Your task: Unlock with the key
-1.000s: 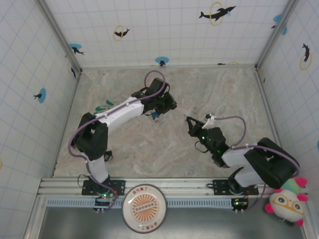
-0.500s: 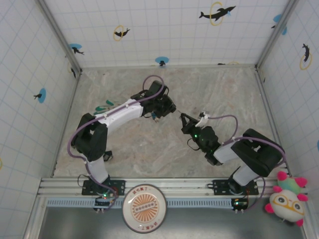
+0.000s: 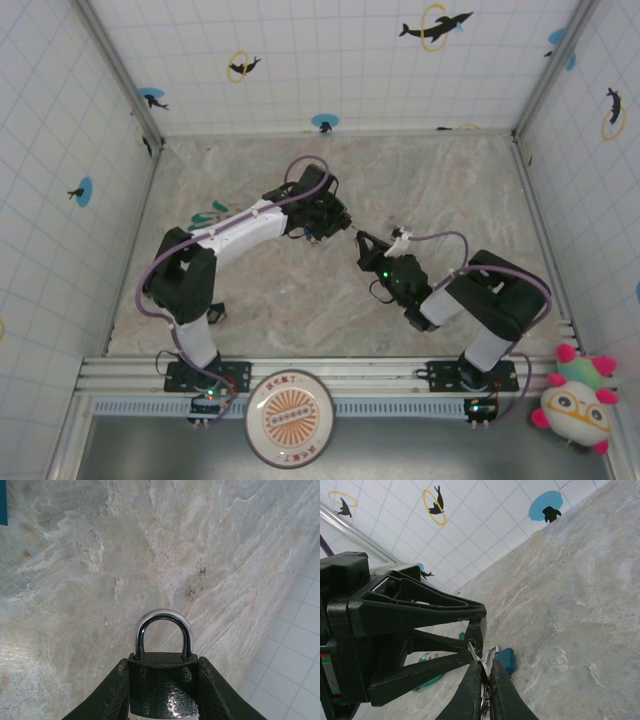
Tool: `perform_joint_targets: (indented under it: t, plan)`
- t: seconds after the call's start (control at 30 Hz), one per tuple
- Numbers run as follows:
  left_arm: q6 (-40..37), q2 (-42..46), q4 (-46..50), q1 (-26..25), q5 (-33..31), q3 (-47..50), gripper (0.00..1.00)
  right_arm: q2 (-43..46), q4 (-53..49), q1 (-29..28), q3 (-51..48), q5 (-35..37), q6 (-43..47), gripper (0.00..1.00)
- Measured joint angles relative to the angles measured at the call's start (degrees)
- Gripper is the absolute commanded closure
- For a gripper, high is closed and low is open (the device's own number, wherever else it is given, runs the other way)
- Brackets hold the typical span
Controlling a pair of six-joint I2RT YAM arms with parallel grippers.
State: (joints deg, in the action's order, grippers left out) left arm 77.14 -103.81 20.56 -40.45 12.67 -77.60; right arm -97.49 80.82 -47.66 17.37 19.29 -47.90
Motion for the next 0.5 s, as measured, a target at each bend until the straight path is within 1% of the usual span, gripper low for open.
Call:
perform_joint_targets:
  t: [0.13,0.5]
  plan:
    - [0.48,0.00,0.00,0.00,0.02,0.02,0.96,-2.56,0.39,-0.02,1.09,-0.37,-0.70,1.00]
    - [0.94,0.00,-0.11,0.00,0.04,0.33,0.96,-3.21,1.25,0.00,1.27,-0.79,-1.27,1.00]
